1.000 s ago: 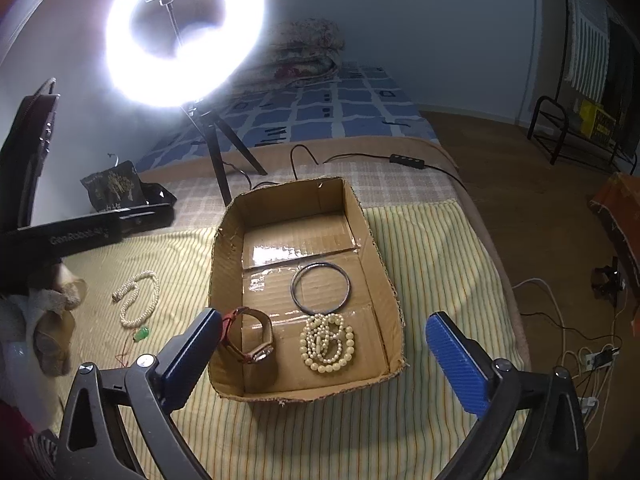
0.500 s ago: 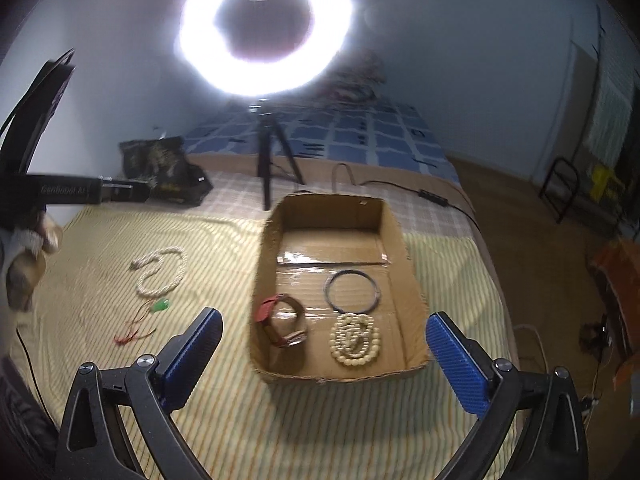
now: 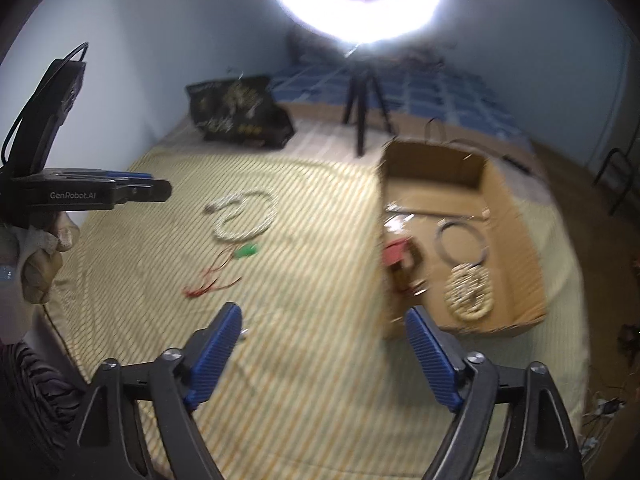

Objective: Organize jewelry
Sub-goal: 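Withdraw both grippers from the box toward the pearl earrings and pendant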

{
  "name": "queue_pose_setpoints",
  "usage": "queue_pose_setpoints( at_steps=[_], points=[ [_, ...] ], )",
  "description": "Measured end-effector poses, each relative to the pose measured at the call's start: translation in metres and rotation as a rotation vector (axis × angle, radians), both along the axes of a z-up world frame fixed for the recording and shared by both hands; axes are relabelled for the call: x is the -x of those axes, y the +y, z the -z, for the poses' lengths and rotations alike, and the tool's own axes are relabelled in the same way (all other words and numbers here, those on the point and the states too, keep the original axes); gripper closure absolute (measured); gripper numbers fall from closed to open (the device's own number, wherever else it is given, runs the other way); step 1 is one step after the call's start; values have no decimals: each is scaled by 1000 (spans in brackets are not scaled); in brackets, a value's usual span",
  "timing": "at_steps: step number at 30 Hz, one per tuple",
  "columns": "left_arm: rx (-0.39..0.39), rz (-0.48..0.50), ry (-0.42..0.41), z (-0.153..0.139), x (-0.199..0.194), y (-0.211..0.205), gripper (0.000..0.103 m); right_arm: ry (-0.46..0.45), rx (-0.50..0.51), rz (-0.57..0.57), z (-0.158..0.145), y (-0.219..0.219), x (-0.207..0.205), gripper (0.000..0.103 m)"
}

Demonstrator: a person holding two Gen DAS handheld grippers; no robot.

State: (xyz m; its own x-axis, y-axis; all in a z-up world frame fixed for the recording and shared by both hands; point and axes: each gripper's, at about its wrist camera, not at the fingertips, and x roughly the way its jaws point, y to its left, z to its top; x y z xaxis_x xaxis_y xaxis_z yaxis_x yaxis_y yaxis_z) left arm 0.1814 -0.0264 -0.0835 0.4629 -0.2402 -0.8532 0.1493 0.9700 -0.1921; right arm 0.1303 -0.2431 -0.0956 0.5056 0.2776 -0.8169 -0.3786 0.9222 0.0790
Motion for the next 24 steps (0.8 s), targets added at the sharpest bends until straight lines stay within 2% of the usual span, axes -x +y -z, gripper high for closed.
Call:
queue_pose_setpoints(
  at_steps=[3, 8, 13, 18, 20, 24],
  points=[
    [17, 2, 53, 16, 1, 5, 55, 49, -14, -32, 15, 14, 3, 28],
    [27, 11, 95, 33, -2, 7, 55, 102, -17, -105, 38, 41, 8, 38],
    [33, 40, 135, 51, -4, 1, 55, 164, 14, -198, 63, 66, 17, 63],
    [18, 74, 156, 62, -4, -8, 57, 213, -3, -244, 77, 79, 20, 71],
    [15, 77, 164, 65, -6, -10, 62, 210, 8, -236, 80, 81, 19, 72],
    [13, 79, 175, 70, -10, -11, 62, 197, 39, -209, 82, 75, 13, 78]
  ],
)
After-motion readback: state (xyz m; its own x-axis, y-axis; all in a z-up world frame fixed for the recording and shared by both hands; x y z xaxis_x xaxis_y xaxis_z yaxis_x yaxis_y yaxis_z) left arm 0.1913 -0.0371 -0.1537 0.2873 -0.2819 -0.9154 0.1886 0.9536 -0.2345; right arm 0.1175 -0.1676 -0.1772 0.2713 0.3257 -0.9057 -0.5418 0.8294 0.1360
